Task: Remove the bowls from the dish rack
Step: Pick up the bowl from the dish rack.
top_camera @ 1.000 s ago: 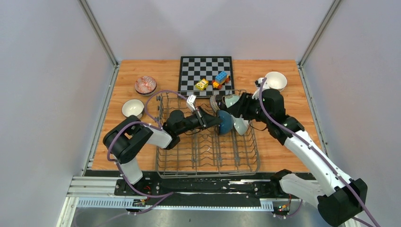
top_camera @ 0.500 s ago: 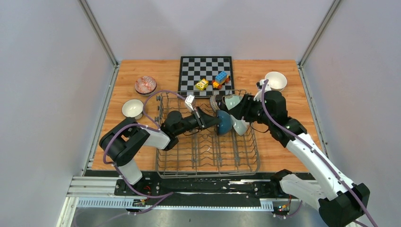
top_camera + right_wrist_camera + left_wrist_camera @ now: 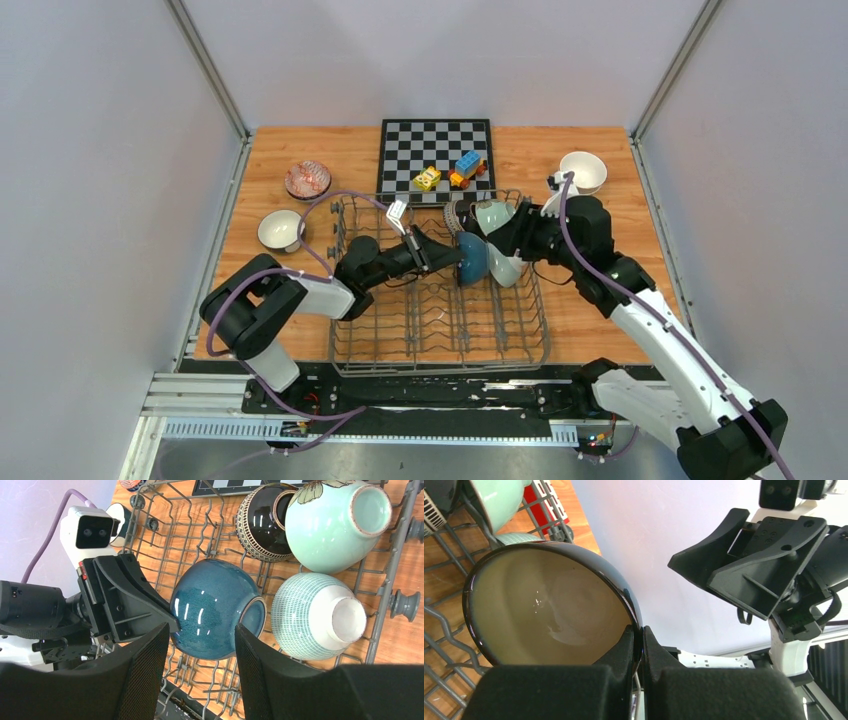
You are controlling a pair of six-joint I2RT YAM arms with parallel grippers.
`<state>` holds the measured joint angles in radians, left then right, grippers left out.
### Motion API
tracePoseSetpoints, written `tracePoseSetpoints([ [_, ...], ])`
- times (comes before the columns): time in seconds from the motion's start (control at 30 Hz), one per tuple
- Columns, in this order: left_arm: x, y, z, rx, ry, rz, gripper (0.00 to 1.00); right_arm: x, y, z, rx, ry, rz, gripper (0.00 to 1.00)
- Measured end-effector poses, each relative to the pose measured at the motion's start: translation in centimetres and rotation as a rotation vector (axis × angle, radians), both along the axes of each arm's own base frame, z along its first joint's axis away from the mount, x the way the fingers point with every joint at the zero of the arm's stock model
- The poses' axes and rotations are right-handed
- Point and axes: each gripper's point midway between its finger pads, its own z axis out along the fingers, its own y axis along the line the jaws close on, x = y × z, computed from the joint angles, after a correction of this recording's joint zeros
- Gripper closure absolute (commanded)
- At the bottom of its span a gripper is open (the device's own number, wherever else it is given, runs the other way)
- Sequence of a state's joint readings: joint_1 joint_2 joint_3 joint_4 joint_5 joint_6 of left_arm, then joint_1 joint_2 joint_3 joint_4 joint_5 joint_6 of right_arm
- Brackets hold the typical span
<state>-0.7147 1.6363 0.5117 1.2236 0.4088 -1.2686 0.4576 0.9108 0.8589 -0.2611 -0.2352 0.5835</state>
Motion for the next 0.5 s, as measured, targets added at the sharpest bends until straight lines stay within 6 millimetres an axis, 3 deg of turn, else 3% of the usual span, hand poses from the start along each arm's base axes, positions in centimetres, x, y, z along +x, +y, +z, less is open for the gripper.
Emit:
tracePoseSetpoints([
  [0.23,-0.4,0.4,1.9,-0.031,-0.037,0.001,1.00,-0.3,-0.2,0.6,0.008,-0.016,0.000,0.46],
  [0.5,-1.3,1.2,2.3,-0.023,-0.047,0.003,1.00,-1.0,-0.5,1.0,0.013,-0.026,0.001,0.46],
])
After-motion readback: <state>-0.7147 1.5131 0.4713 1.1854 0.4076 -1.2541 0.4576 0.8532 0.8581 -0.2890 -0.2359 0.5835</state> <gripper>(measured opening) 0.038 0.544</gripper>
